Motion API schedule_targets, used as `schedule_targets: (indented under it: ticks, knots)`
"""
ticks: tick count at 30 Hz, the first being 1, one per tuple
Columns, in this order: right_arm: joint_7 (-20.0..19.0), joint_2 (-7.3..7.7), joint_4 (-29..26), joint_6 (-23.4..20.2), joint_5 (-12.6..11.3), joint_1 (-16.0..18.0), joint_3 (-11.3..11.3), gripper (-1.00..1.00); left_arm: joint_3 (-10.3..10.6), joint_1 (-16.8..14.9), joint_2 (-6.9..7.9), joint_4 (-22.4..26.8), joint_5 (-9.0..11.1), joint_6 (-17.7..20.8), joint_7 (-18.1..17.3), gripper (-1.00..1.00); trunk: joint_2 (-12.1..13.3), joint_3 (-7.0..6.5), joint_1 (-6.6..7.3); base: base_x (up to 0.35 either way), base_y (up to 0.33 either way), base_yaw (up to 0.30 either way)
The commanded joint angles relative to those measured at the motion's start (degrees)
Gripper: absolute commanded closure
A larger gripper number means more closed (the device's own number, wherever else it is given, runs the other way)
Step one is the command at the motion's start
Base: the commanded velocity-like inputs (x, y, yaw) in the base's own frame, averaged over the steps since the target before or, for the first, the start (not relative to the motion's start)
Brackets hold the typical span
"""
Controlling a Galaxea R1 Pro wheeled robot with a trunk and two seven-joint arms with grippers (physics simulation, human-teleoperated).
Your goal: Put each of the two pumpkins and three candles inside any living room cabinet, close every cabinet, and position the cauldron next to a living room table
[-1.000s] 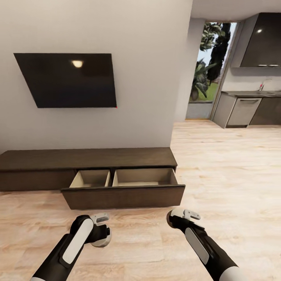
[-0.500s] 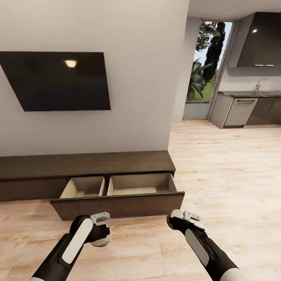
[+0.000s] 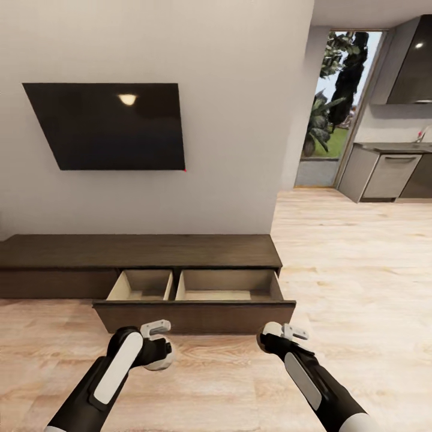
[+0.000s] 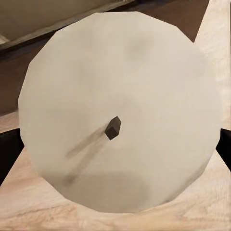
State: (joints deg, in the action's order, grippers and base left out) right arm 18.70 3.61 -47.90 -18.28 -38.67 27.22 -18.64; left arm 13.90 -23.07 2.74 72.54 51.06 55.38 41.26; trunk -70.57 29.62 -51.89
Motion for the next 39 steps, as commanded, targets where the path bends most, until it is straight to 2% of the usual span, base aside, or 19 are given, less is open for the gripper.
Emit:
schedule_targets:
  ticks: [1, 3, 5, 7, 8, 9, 12, 15, 21, 30, 35, 39]
  knots:
    - [1.4, 0.08, -0.4, -0.3, -0.1, 0.0, -0.5, 1.0, 0.2, 0.0, 0.06, 1.2, 0.4, 0.3, 0.9, 1.0, 0.4, -0.12, 0.22, 0.0, 0.0, 0.046]
    - [5.0, -0.02, -1.2, -1.2, 0.9, -0.1, -1.1, 1.0, 0.2, 0.0, 0.05, 4.7, 0.4, 0.6, 1.0, 1.0, 1.2, -0.48, 0.66, 0.0, 0.0, 0.024]
    - [11.9, -0.24, -3.9, -3.7, 1.5, -0.2, -2.5, 1.0, 0.2, 0.1, 0.01, 8.5, 0.5, 0.7, 1.0, 1.0, 2.0, -0.84, 1.1, 0.0, 0.0, 0.01]
    - [18.1, -0.34, -9.6, -8.2, 1.1, -0.2, -3.4, 1.0, 0.2, -0.2, -0.09, 10.8, 0.6, 0.9, 1.1, 1.0, 2.8, -1.2, 1.54, 0.0, 0.0, 0.004]
    - [19.9, -0.36, -13.1, -11.2, 0.6, -0.2, -3.5, 1.0, 0.2, -0.9, -0.24, 11.6, 0.6, 0.9, 1.1, 1.0, 3.2, -1.38, 1.76, 0.0, 0.0, 0.002]
    - [21.4, -0.43, -18.1, -16.4, -0.8, -0.2, -3.5, 1.0, 0.4, -2.5, -0.85, 12.3, 0.7, 1.0, 1.2, 1.0, 3.6, -1.56, 1.98, 0.0, 0.0, 0.001]
    - [23.0, -0.51, -25.4, -25.0, -4.7, -0.1, -1.9, 1.0, 1.4, -4.1, -2.23, 12.6, 0.7, 1.0, 1.3, 1.0, 4.8, -2.09, 2.64, 0.0, 0.0, 0.0]
    - [23.4, -0.48, -30.4, -29.2, -6.5, -0.1, 0.4, 1.0, 1.9, -4.6, -2.64, 12.6, 0.8, 1.0, 1.4, 1.0, 6.0, -2.63, 3.3, 0.0, 0.0, 0.0]
    - [23.1, -0.46, -31.4, -30.0, -7.0, -0.1, 1.0, 1.0, 1.9, -4.4, -2.69, 12.2, 0.8, 0.8, 1.3, 1.0, 8.4, -3.71, 4.62, 0.0, 0.0, 0.0]
    - [23.1, -0.77, -32.4, -29.6, -6.9, -0.1, 0.6, 1.0, 1.7, -4.4, -2.01, 12.4, 0.6, 0.9, 1.3, 1.0, 8.4, -3.59, 4.62, 0.021, 0.002, -0.044]
    - [23.0, -1.88, -32.5, -29.5, -6.9, -0.1, 0.4, 1.0, 1.5, -4.4, -1.58, 12.3, 0.7, 0.9, 1.4, 1.0, 8.4, -3.39, 4.62, 0.247, 0.073, -0.135]
    - [23.0, -2.15, -32.5, -29.5, -6.9, -0.1, 0.4, 1.0, 1.6, -4.4, -1.47, 12.2, 0.8, 0.9, 1.4, 1.0, 8.4, -3.36, 4.62, 0.304, 0.032, -0.023]
